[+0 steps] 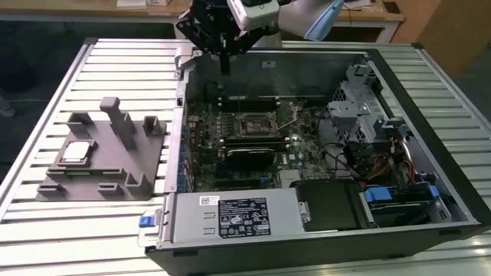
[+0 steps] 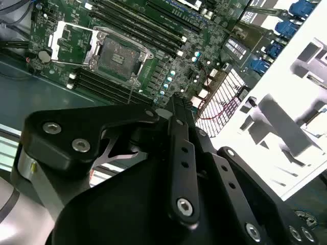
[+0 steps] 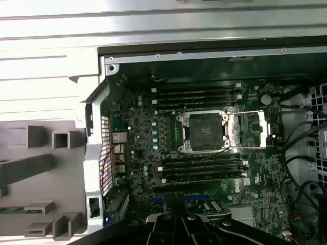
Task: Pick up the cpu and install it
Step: 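Reach for the cpu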
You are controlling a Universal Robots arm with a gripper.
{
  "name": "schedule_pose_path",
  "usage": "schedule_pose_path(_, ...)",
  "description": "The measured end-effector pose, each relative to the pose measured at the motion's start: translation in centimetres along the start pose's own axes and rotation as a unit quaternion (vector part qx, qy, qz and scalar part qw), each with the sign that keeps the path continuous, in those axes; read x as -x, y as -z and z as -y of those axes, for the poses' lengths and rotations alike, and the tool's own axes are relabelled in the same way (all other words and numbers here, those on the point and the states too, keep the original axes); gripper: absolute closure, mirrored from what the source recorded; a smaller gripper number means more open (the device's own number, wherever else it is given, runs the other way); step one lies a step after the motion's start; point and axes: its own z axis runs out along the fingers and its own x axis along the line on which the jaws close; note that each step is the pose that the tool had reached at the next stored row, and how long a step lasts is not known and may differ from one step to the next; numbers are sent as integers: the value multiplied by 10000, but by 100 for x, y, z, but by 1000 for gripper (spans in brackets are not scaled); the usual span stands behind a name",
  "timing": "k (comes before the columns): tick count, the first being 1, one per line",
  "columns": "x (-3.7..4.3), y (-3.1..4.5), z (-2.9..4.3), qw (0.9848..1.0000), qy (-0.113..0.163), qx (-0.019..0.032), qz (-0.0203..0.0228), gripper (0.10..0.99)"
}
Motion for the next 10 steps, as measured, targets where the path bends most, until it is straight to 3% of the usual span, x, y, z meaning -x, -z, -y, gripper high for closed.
schedule_pose_path(10, 0, 0, 0, 10000, 0, 0, 0, 980)
